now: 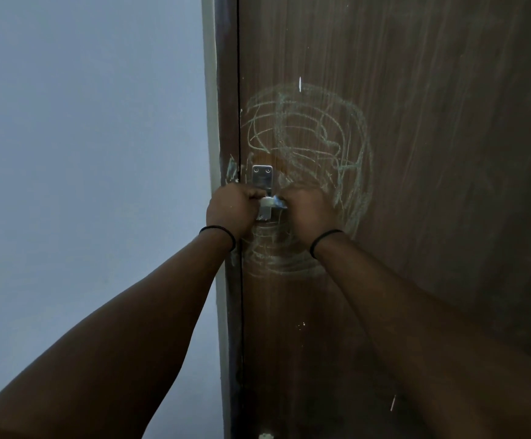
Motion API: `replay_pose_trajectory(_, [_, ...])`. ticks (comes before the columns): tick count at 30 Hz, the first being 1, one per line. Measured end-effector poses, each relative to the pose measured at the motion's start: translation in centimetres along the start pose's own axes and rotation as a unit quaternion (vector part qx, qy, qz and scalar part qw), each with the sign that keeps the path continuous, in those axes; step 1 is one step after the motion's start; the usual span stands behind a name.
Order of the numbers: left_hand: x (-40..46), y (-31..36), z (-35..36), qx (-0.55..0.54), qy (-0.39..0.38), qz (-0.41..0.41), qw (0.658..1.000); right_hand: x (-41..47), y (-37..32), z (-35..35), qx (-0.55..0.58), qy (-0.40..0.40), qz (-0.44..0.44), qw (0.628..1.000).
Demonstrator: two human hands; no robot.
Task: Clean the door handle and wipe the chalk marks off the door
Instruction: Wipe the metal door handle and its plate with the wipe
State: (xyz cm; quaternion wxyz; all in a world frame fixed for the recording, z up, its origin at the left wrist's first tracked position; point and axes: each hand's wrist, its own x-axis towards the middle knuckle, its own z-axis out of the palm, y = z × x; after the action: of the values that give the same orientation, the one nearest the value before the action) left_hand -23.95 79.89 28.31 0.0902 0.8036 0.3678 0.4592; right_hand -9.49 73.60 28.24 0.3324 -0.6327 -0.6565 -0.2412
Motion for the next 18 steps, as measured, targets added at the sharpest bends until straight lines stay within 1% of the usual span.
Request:
replay_pose_trajectory(2, [-0.2,-0.1,-0.1,-0.01,-0.001,-0.006,1.0,0.1,-1.7,0.4,0.003,0.028,-0.037,0.999])
replay_pose_trajectory(4, [-0.4,-0.2,-0.1,-0.024,0.0,-0.016,1.0,0.0,-1.6,0.3,0.03,0.032,-0.044,0.998])
replay_pose_trajectory(6, [-0.6,-0.3,-0.1,-0.015,-0.006,-0.008,1.0,-0.2,0.3,-0.1,0.069,0.023,-0.011,0.997])
replay_pose_trajectory(8, [-0.5,-0.2,-0.1,0.007,-0.011,0.008,1.0,-1.1,2.3,-0.7,0.13,0.037,0.051,0.99])
replay_pose_trajectory(10, [-0.1,0.0,-0.3,0.024,-0.012,0.015,1.0,-2.0,3.2,-0.9,0.153,0.056,0.076,0.984])
replay_pose_trajectory(12, [0.1,0.1,-0.3,0.039,-0.013,0.02,0.999,-2.1,2.8,-0.8,0.135,0.056,0.067,0.987])
replay_pose_trajectory(16, [-0.1,0.1,-0.4,0.07,-0.029,0.029,0.997,-0.7,-0.2,0.6,0.072,0.008,0.032,0.997])
replay_pose_trajectory(18, [-0.2,0.0,-0.5,0.098,-0.037,0.039,0.994,0.0,-1.4,1.2,0.059,0.009,0.023,0.998])
